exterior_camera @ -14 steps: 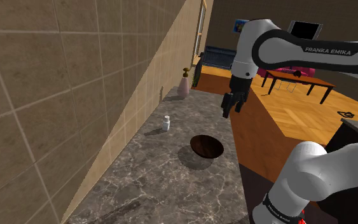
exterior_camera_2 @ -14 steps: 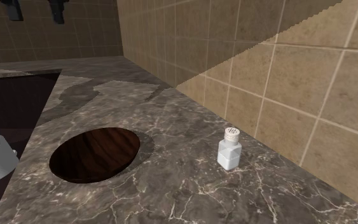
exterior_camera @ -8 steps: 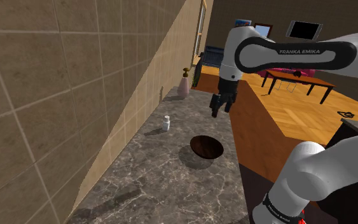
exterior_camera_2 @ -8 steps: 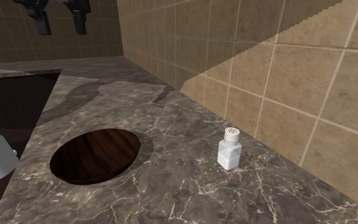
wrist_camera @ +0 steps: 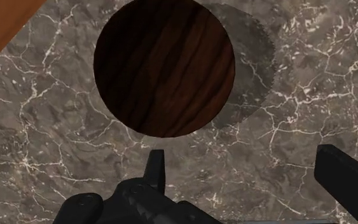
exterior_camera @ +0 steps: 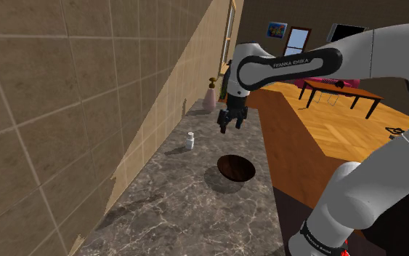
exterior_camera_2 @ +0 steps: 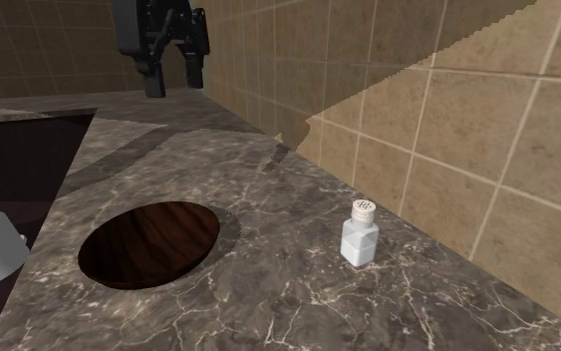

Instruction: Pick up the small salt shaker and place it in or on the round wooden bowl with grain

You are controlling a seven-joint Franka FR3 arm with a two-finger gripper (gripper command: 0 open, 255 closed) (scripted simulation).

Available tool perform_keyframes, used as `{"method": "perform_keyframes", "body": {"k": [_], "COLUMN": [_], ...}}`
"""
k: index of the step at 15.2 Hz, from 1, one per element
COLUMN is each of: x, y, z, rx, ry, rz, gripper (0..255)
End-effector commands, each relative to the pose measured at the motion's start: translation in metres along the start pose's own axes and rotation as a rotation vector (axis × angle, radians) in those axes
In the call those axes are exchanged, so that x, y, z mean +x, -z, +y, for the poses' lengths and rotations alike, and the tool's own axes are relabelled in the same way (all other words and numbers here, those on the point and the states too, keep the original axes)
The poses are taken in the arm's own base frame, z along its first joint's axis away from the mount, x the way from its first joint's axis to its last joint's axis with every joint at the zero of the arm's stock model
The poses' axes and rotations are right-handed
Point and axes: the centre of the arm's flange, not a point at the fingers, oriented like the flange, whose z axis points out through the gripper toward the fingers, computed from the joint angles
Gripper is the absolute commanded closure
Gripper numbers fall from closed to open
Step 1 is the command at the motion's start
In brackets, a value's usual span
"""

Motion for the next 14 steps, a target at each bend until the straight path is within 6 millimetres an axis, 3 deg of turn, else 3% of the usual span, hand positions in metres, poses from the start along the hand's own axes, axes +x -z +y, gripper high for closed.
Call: {"method": "perform_keyframes", "body": {"k": [1, 14], "x": [0.024, 0.179], "y": [-0.01, -0.079], "z": [-0.003, -0.012], "rx": [0.001, 0.006], "ry": [-0.008, -0.055], "rz": [0.003, 0.015], "gripper": [0, 0]}}
